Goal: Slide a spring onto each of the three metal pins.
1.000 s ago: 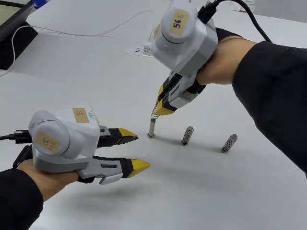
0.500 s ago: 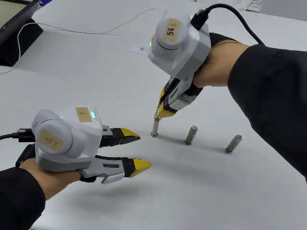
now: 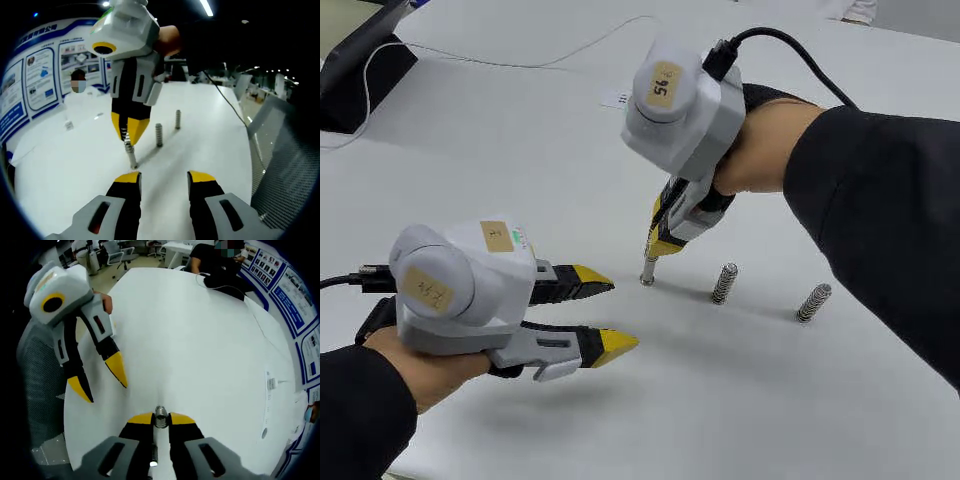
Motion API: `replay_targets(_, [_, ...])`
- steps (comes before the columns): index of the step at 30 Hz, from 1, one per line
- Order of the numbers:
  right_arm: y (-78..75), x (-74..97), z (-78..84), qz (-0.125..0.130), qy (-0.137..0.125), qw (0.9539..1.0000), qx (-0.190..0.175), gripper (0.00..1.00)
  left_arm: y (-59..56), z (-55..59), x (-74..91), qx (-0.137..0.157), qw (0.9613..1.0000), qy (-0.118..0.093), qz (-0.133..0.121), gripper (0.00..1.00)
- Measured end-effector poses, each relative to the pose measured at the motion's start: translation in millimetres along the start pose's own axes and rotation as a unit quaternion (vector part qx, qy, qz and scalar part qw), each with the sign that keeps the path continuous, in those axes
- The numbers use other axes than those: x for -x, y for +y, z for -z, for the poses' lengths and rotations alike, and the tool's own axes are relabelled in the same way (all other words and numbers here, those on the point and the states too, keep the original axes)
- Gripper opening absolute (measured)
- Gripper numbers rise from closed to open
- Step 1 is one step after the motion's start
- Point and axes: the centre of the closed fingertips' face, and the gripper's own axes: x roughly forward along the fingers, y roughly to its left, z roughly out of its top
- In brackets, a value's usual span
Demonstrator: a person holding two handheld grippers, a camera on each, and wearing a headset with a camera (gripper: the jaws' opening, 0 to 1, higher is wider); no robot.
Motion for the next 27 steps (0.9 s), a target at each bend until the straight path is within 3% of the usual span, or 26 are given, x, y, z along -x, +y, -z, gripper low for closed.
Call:
replay_targets(10, [2.1, -16.0, 7.5, -0.001, 0.011, 0.9999, -0.006, 0.12, 0.8, 2.6, 1.5, 0.004, 1.0, 0.002, -0.005, 0.38])
replay_targets(27, [5.0, -32.4, 12.5, -0.005, 0.006, 0.9996, -0.027, 0.13, 3.2, 2.1, 1.3, 0.006, 0.9999, 0.004, -0.007, 0.38])
